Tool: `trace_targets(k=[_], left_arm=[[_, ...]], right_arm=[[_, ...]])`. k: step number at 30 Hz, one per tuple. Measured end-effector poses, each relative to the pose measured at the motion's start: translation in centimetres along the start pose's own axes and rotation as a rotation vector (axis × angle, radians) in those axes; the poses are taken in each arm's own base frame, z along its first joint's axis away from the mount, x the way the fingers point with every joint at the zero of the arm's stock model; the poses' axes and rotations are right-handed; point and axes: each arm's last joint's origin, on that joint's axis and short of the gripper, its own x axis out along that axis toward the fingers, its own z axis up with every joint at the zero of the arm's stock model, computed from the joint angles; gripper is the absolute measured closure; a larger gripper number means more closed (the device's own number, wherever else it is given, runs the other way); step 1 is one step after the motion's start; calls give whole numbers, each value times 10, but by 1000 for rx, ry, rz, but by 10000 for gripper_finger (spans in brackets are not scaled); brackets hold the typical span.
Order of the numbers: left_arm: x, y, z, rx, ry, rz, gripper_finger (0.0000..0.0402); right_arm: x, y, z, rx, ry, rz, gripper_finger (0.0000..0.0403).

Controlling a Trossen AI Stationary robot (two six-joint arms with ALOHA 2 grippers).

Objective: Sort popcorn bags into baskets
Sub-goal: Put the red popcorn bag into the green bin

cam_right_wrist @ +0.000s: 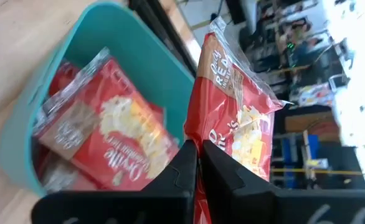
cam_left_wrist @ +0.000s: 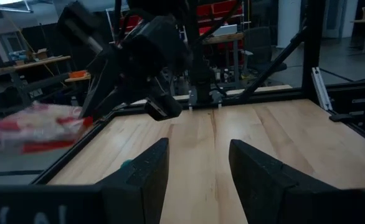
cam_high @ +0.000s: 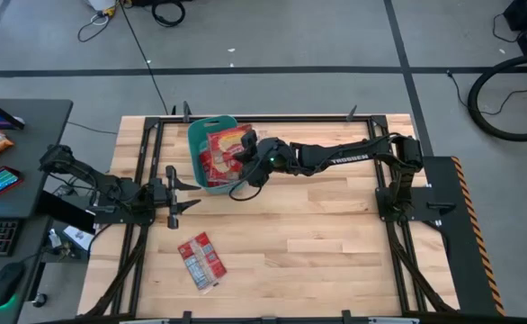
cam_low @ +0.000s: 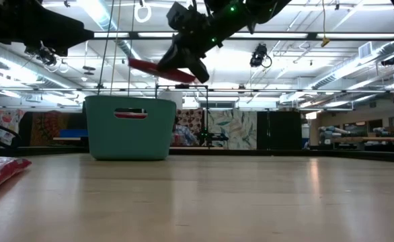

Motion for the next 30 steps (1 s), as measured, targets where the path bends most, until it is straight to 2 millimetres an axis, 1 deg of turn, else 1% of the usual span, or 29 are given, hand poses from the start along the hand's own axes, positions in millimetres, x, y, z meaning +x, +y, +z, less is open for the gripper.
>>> trace_targets(k=[4, 8, 10, 12, 13, 15, 19, 22, 24, 28, 30], left_arm=[[0, 1, 0, 9, 0, 23, 230], [0, 1, 3, 28, -18, 38, 230], [0, 2, 4, 38, -35, 40, 230], [0, 2, 6, 40, -49, 42, 230], [0, 2, 6, 46, -50, 43, 230], [0, 2, 6, 60, -48, 43, 230], [0, 2, 7, 80, -56, 45, 230], [0, 2, 7, 87, -59, 46, 230], [0, 2, 7, 96, -57, 46, 230], [0, 2, 7, 99, -57, 46, 230], [0, 2, 7, 100, -56, 46, 230]], right_arm=[[0, -3, 2, -25, -42, -25, 383], [0, -2, 5, -62, -104, -3, 383], [4, 0, 5, -59, -111, -7, 383], [6, 4, 5, -45, -132, 36, 383], [9, 7, 5, -38, -158, 46, 383], [15, 14, 6, -40, -157, 68, 383], [27, 27, 17, -83, -174, 96, 383], [34, 21, 27, -90, -190, 78, 383], [36, 16, 28, -79, -180, 88, 383], [40, 2, 27, 36, -129, 73, 381], [41, -1, 26, 75, -120, 84, 376]])
